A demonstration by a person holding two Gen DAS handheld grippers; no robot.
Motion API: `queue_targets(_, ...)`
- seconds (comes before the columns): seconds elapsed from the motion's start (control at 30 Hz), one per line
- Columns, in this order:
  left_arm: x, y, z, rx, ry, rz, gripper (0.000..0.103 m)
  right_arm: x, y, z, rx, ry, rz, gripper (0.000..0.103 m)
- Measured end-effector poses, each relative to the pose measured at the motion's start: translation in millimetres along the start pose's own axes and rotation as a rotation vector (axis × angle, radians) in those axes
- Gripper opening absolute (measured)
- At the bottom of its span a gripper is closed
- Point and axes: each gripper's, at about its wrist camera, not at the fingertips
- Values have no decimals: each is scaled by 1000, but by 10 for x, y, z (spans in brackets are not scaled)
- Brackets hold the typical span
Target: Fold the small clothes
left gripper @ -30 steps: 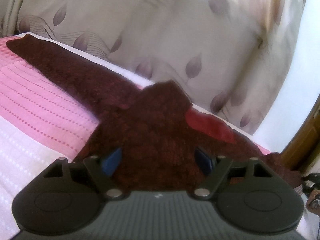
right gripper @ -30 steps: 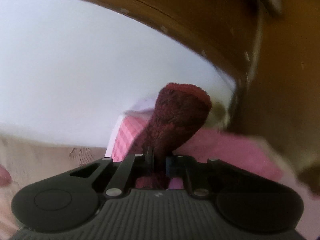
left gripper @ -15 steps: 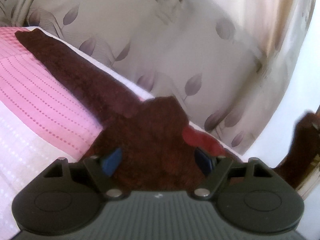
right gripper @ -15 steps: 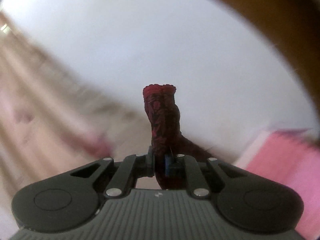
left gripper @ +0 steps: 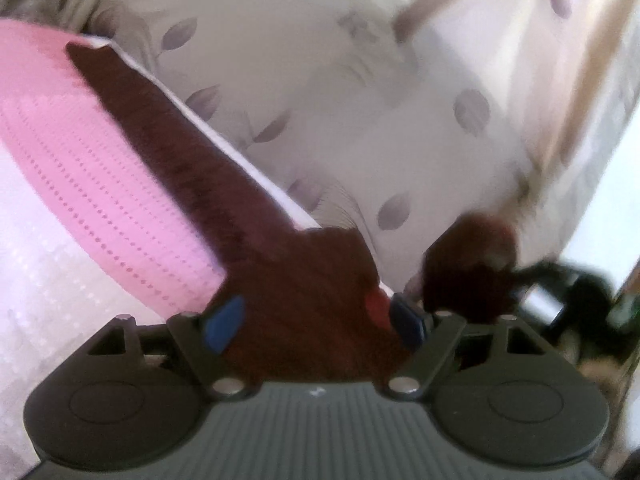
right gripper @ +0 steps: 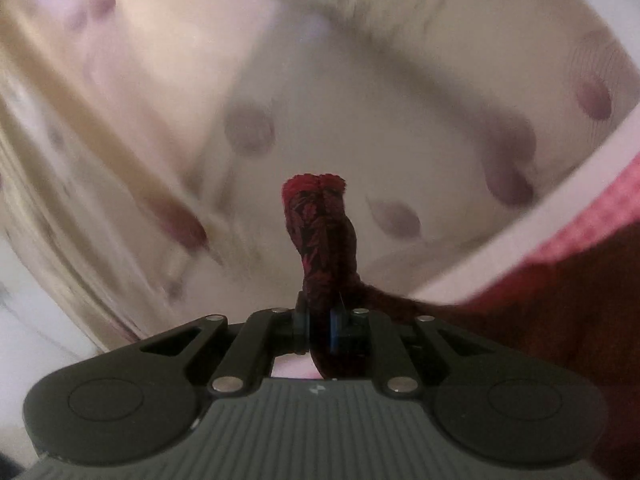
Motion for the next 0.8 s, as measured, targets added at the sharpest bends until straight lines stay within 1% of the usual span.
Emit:
queue_targets(0.1, 3, -25, 83, -56, 3, -4, 80, 159, 275, -13, -58, 58, 74, 15)
queue_targets(0.17, -1, -33, 106, -72, 2, -8, 80, 232, 434, -29, -89, 74, 114, 15)
queue_targets(0.37, -7, -35, 106, -65, 7, -14, 80, 466, 667, 121, -229, 116, 179, 15)
queue_targets(0.43, -10, -35, 115, -70, 6, -16, 80, 572, 713, 114, -249, 129, 210, 17)
queue_targets(0.5, -13, -34, 130, -81, 5, -17, 81, 704, 737, 116, -276, 150, 250, 22)
queue_targets(0.57, -16, -38, 146, -93, 4, -16, 81, 738, 813, 101, -282, 150, 283, 31)
queue_targets(0.6, -18, -40, 151, -96, 2, -17, 81, 747, 823, 100, -276, 144, 295, 42)
queue_targets(0.63, -23, -45, 153, -97, 1, -19, 81, 742, 829, 95, -262, 135, 306, 56)
queue_targets(0.67, -31, -57, 156, -98, 0, -18, 81, 715, 829, 95, -237, 126, 310, 61)
queue_targets(0.7, -39, -96, 170, -111, 5, -4, 81, 667, 812, 102, -217, 113, 305, 66)
queue_targets(0.77, -49, -231, 231, -156, 32, 26, 81, 483, 763, 155, -182, 76, 274, 65)
queue_targets(0.8, -49, -324, 263, -167, 34, 35, 81, 390, 735, 187, -172, 68, 258, 67)
Point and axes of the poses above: each gripper's, at about its wrist camera, not at the fingertips, and x roughly the way its jaws point, z to its left, y to its underside, and after that the axes turned 1 degree about -y, right-handed
